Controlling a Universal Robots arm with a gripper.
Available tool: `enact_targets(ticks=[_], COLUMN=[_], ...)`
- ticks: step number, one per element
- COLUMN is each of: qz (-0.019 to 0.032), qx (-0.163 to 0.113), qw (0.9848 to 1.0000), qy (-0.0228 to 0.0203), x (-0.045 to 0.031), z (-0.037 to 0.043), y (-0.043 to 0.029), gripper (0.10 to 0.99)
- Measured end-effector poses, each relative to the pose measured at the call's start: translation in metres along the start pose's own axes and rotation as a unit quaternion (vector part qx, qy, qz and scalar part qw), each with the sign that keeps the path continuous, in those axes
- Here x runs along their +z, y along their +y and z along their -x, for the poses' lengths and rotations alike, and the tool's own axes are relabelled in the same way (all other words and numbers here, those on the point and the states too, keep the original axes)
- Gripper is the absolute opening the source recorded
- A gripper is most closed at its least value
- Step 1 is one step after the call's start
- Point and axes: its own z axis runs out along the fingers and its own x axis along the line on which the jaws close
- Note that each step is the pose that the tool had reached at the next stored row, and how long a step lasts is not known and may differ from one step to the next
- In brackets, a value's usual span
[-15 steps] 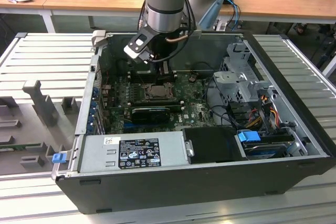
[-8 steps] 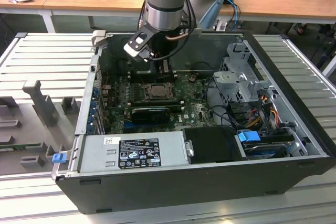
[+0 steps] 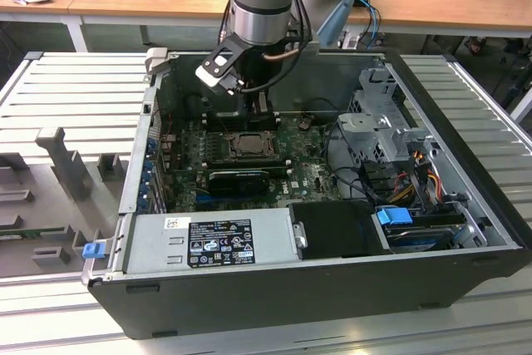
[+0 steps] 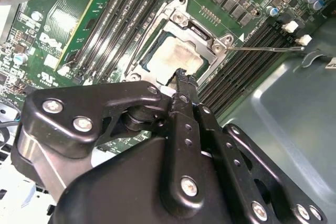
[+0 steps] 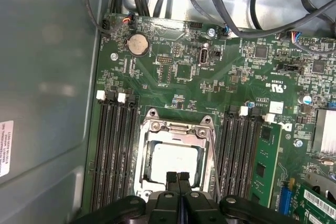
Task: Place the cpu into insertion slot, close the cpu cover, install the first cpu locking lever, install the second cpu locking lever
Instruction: 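Install the first cpu locking lever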
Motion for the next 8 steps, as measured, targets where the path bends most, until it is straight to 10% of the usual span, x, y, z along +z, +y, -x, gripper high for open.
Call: enact_targets(ticks=[8], qz=[0.0001], qx=[0.0], qw=[1.0], qy=[0.0001], x=[-0.0112], z=[-0.0005], y=[-0.0001], gripper=[0.106])
